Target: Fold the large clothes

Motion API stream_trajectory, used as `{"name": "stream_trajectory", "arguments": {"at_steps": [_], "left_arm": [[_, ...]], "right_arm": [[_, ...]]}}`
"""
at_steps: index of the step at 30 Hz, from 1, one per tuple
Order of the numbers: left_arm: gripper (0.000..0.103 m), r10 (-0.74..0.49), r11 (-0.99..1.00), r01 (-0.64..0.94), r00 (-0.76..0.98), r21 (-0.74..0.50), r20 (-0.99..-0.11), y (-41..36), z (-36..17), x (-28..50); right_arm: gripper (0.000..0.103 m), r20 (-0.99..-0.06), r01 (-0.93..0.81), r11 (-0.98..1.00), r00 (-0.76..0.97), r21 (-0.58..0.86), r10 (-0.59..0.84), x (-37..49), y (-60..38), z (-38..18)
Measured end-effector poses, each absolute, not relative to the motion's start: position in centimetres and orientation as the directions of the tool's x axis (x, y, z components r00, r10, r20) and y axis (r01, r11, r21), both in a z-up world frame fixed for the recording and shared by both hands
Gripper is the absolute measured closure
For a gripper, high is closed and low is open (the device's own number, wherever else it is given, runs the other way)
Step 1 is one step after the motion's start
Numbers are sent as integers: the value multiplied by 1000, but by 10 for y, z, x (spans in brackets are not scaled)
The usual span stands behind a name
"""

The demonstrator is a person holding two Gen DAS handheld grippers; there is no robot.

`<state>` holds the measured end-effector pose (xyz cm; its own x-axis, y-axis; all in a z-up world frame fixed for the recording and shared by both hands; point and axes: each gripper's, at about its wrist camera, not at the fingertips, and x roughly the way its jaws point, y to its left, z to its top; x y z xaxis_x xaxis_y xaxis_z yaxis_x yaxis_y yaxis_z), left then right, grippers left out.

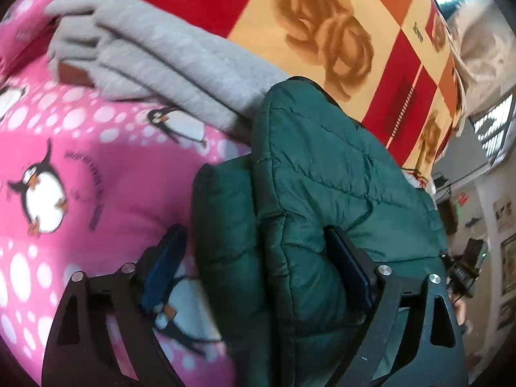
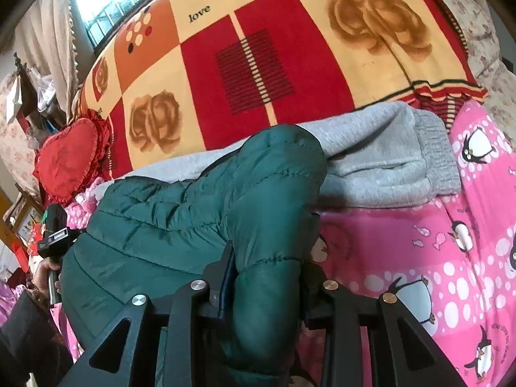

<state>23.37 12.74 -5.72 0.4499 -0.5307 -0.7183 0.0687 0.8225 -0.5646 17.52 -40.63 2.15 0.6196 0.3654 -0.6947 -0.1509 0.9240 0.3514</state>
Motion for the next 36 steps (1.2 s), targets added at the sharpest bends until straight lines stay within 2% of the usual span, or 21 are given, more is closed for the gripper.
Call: {"name": "stream_trajectory", "arguments": {"at_steps": [2,3,4,6,9,16,21,24,27,29,32,33,34,36], "left_arm": [[16,-518,834,81,455,-546,-724,122,-55,236],[35,-526,830,96,458,-549,-716,120,-53,236],[43,-536,826,111,458,-553,-709,117,-51,236],[67,-517,844,145,476,-516,-712,110,-42,233],[77,-486,864,150,501,-481,-716,104,-34,230],[82,-376,912,117,623,-394,-686,102,19,180],[82,-378,905,121,666,-407,-643,111,54,129],[81,-374,901,86,648,-425,-663,122,47,125],[76,-346,909,11,579,-417,-738,132,15,149],[76,-346,903,-17,566,-430,-749,134,6,153],[76,-284,939,11,585,-343,-759,122,13,150],[75,-270,947,16,586,-322,-764,119,13,149],[73,-253,955,26,584,-294,-771,116,12,150],[62,-230,961,6,573,-277,-787,115,5,152]], "right_arm": [[70,-699,-147,924,615,353,364,177,-407,19],[70,-700,-144,924,614,355,365,178,-408,18],[70,-700,-141,923,614,358,365,178,-409,17],[70,-701,-140,922,612,360,367,180,-409,17],[70,-701,-142,923,612,357,366,181,-407,19],[70,-682,-166,903,606,396,410,177,-412,24],[72,-662,-206,881,592,426,459,167,-407,41],[72,-670,-235,880,576,413,468,158,-397,44],[71,-692,-223,872,537,435,482,165,-392,30],[71,-693,-204,871,537,447,481,168,-392,26],[70,-708,-187,882,535,433,461,168,-390,28],[66,-719,-176,890,535,420,445,168,-389,28],[56,-732,-161,897,529,411,430,169,-390,26],[46,-747,-142,906,523,398,410,169,-389,23]]}}
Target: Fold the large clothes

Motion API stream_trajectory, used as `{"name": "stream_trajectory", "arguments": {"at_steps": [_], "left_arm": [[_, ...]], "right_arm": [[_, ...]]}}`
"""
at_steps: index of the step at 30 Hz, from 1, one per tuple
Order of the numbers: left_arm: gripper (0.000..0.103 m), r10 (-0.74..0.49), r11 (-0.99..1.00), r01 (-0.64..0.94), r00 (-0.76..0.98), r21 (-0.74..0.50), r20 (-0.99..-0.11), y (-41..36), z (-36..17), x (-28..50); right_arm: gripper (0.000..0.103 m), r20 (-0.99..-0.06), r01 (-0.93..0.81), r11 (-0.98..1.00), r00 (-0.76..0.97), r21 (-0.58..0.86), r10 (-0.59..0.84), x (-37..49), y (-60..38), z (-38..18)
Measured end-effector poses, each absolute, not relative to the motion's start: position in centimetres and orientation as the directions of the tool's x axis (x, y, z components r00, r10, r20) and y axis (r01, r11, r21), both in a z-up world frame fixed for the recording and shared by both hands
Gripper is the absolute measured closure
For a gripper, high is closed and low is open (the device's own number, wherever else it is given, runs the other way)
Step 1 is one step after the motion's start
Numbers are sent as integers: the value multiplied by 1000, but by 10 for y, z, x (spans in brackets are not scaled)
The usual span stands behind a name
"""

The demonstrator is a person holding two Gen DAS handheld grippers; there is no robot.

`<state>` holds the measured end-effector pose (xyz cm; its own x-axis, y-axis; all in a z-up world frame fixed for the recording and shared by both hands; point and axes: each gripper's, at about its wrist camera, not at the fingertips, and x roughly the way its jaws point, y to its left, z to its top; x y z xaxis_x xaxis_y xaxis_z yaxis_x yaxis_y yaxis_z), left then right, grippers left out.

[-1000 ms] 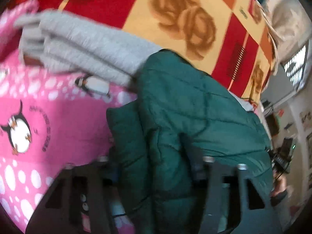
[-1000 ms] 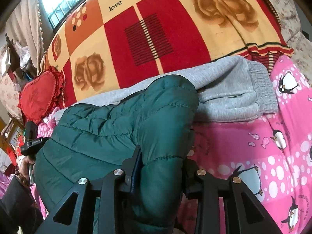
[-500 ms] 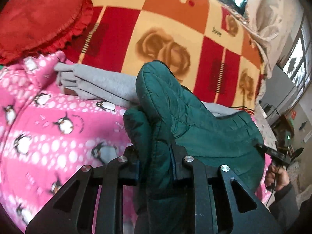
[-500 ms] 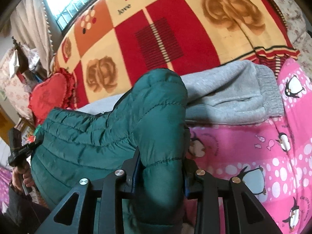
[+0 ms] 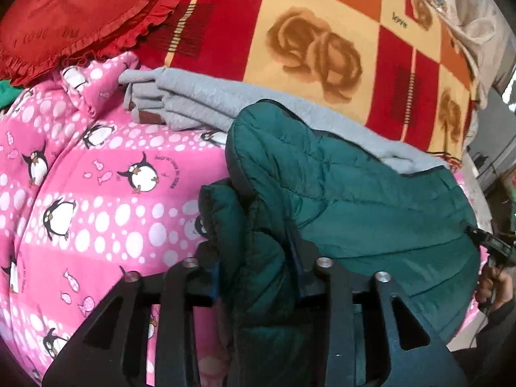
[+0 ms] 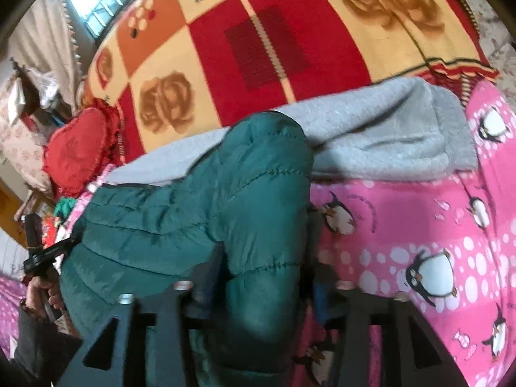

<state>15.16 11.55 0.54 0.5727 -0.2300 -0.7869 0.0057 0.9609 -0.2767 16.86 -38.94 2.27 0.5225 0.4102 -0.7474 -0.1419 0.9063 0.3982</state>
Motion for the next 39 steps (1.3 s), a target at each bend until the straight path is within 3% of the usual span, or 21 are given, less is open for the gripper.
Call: {"name": "stream_trajectory", "arguments": {"at_steps": [3,4,7,11,12,13,15,19,25,29,35,38,39], "left_arm": [[50,-226,959,-18,557,-283,-799,119,-4,153],[49,-230,956,-26,550,-292,-803,122,-7,155],[42,-250,946,-41,541,-322,-803,127,-12,157],[37,-276,931,-59,532,-360,-801,131,-20,160],[42,-279,930,-60,531,-364,-800,131,-21,161],[47,-280,932,-46,535,-359,-797,128,-19,160],[69,-253,950,-13,558,-313,-791,119,-11,157],[80,-244,954,11,611,-301,-753,118,15,139],[81,-293,932,61,709,-358,-641,123,67,88],[81,-339,908,73,707,-412,-621,131,80,49],[81,-362,909,99,672,-406,-646,126,68,49],[81,-335,925,90,654,-370,-678,123,49,74],[77,-319,934,84,640,-348,-699,120,38,84]], "right_arm": [[6,-782,-83,917,496,389,377,169,-398,6],[1,-774,-83,901,481,426,411,170,-403,-3],[0,-702,-49,775,393,630,595,182,-424,-37],[0,-640,-159,734,394,660,660,188,-420,-39],[13,-620,-190,722,399,665,676,188,-417,-37],[47,-561,-234,667,387,708,732,187,-414,-35],[57,-568,-262,694,420,670,708,184,-407,-20],[71,-571,-320,765,520,559,635,157,-396,31],[73,-467,-394,776,633,492,617,98,-385,104],[73,-443,-404,763,637,505,630,66,-387,115],[73,-511,-370,775,594,512,621,63,-391,86],[70,-598,-303,799,539,519,593,85,-389,60],[65,-647,-237,825,524,513,553,94,-390,48]]}}
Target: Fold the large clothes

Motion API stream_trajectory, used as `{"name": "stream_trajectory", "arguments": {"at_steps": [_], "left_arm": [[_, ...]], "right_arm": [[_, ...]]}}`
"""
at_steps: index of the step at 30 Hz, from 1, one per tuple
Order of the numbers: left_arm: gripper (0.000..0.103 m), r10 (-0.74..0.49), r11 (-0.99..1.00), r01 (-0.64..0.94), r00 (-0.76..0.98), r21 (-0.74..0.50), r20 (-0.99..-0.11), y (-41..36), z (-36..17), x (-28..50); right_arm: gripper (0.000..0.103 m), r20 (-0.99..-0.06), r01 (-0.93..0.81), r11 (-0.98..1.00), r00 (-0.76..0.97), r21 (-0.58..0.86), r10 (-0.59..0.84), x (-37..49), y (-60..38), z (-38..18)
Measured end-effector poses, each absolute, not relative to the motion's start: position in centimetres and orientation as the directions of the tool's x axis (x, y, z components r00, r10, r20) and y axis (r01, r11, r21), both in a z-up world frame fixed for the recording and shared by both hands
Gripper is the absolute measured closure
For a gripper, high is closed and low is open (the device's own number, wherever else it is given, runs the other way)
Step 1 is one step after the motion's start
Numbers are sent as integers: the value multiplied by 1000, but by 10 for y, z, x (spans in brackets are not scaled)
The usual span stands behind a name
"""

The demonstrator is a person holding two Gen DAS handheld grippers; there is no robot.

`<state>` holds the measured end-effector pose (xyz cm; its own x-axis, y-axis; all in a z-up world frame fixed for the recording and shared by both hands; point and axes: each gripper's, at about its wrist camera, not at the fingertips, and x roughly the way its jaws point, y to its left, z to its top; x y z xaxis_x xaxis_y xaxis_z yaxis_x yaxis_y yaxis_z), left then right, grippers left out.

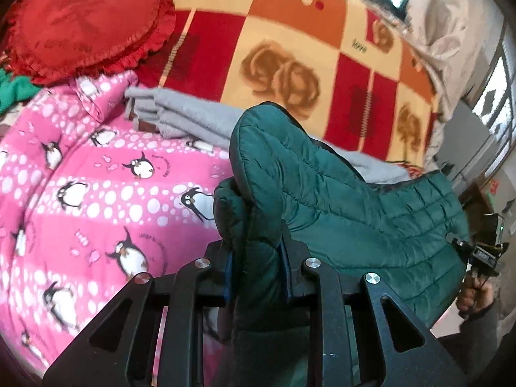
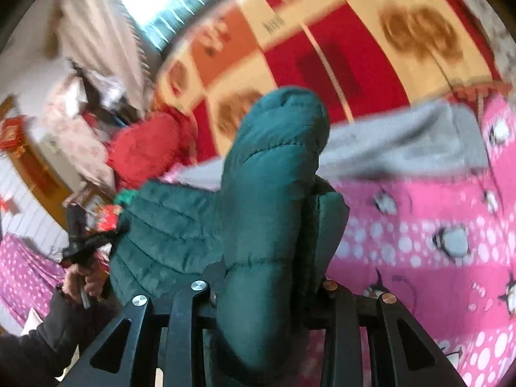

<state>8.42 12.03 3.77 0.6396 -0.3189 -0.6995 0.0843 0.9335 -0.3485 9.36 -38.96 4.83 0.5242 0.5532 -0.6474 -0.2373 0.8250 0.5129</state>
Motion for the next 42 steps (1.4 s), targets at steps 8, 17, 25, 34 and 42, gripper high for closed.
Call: {"name": "stream_trajectory", "arguments": {"at_steps": [8,17,25,34,42], "left_arm": [[50,-260,943,-17,587,-333,-767,137,19,95],[43,-169,985,92,722,-149,-671,124,113,11],[12,-268,940,342,716,-10,-644,34,130,-111],[12,-140,981,196,681,-5,-719,9,80,-161],[12,-47,996,84,655,11,-754,-1,91,-175]], "right_arm": [[41,-603,168,645,583,746,545,88,-462,14],[32,-589,-49,820,671,571,451,-33,-408,113],[15,-619,-151,975,753,165,222,-168,-324,147],[15,-684,-153,987,726,-58,72,-208,-269,119],[15,-665,-173,984,739,-37,105,-220,-254,131]]}}
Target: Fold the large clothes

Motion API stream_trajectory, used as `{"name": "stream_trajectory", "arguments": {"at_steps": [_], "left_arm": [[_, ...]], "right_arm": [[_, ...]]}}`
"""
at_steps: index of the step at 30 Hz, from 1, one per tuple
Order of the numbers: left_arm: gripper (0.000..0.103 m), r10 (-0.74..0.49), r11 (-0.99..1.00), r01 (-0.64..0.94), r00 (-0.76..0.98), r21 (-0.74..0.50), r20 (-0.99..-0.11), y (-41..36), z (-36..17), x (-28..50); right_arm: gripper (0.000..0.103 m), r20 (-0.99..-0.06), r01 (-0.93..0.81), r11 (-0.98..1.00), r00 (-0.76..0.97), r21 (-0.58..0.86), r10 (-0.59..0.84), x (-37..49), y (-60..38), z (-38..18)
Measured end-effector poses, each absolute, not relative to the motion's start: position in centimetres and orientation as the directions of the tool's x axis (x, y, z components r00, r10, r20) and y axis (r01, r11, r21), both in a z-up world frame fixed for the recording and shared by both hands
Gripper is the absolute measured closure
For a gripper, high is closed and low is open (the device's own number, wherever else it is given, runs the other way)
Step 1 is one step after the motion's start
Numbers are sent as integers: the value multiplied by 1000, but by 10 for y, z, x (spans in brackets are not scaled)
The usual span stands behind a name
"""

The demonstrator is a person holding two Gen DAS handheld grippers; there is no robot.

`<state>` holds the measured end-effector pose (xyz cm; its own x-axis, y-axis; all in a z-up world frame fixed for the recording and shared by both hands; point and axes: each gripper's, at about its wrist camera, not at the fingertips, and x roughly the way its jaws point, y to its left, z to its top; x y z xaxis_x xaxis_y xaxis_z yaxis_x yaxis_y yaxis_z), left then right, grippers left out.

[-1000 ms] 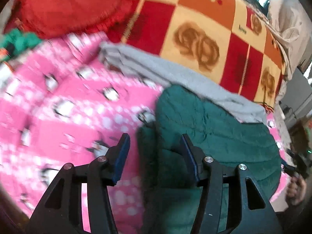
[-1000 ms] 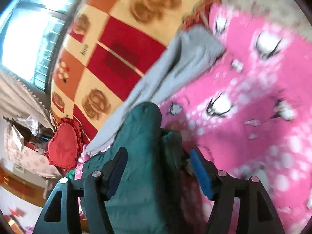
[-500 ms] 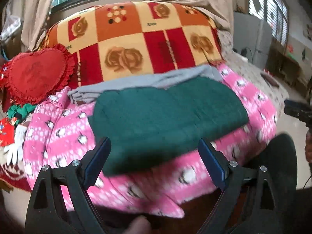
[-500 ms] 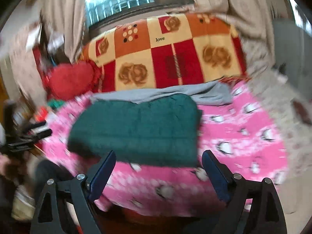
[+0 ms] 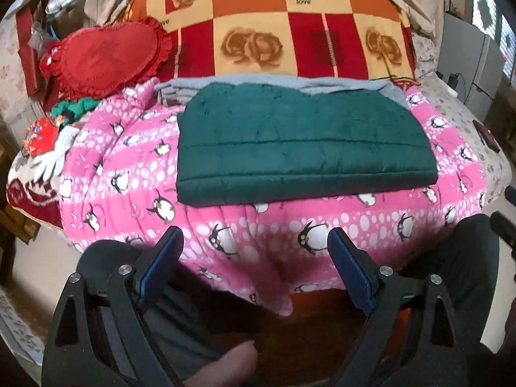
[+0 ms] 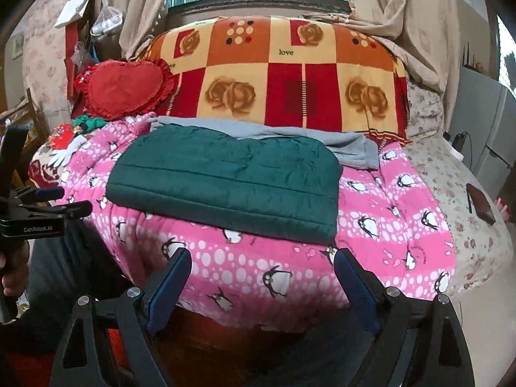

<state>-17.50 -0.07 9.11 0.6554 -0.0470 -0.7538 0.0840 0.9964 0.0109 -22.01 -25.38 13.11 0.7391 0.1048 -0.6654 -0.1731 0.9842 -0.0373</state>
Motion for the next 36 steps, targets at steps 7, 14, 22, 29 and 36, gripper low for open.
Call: {"name": "stream_trajectory", "arguments": {"at_steps": [7,14,22,29,36], "left_arm": [[12,-54,993,111,675,29,-736,-14,103,-183],[12,-49,993,109,676,35,-736,-18,105,-181],[12,-44,994,102,676,35,-736,-17,105,-179],[12,-42,994,101,675,36,-737,-15,105,-178],[12,-45,994,102,672,33,-739,-14,104,-177]], "right_arm": [[15,-656,-186,982,745,-29,122,-226,-251,136],[15,-654,-185,983,746,-23,125,-227,-252,137],[15,-655,-184,983,743,-4,137,-228,-251,140],[15,-659,-187,982,739,-2,139,-227,-251,139],[15,-660,-188,982,738,-2,141,-226,-251,139]]}}
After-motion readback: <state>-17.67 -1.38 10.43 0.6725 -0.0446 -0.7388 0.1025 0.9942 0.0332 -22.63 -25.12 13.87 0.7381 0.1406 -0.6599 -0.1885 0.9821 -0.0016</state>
